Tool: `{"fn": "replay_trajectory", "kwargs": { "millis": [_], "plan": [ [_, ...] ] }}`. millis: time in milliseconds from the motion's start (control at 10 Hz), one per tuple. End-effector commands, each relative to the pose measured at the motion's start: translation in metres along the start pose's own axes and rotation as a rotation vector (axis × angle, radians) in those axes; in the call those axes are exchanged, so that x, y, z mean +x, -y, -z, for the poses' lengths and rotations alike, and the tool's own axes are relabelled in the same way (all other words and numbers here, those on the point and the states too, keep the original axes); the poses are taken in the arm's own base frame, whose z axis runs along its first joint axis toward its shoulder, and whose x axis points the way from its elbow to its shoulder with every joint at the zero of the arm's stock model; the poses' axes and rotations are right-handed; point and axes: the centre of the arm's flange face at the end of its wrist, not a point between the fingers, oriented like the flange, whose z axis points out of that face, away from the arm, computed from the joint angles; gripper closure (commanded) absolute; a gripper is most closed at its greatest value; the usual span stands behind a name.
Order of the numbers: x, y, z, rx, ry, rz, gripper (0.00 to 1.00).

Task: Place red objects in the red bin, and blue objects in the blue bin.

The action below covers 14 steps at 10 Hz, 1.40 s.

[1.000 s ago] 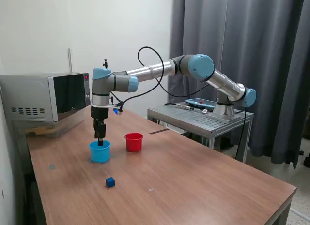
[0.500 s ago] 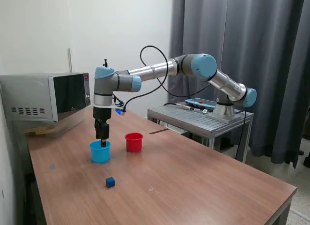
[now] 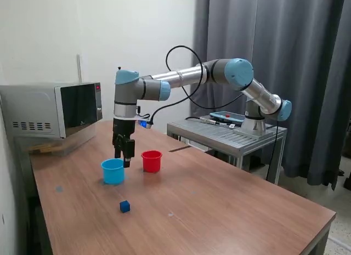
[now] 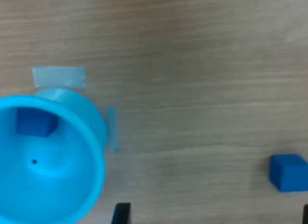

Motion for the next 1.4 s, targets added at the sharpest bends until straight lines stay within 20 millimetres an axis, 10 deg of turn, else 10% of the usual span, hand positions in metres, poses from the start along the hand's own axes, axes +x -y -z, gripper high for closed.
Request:
{"fn": "replay_trajectory", "kwargs": {
  "millis": [0, 400, 1300],
  "plan": [
    [0.028, 0.007, 0.006, 0.034, -0.006, 0.074, 0.0],
    [0.07, 0.003, 0.002, 0.028, -0.033, 0.118, 0.0],
    [0.085, -0.009, -0.041, 0.062, -0.08, 0.055, 0.0]
  ]
}}
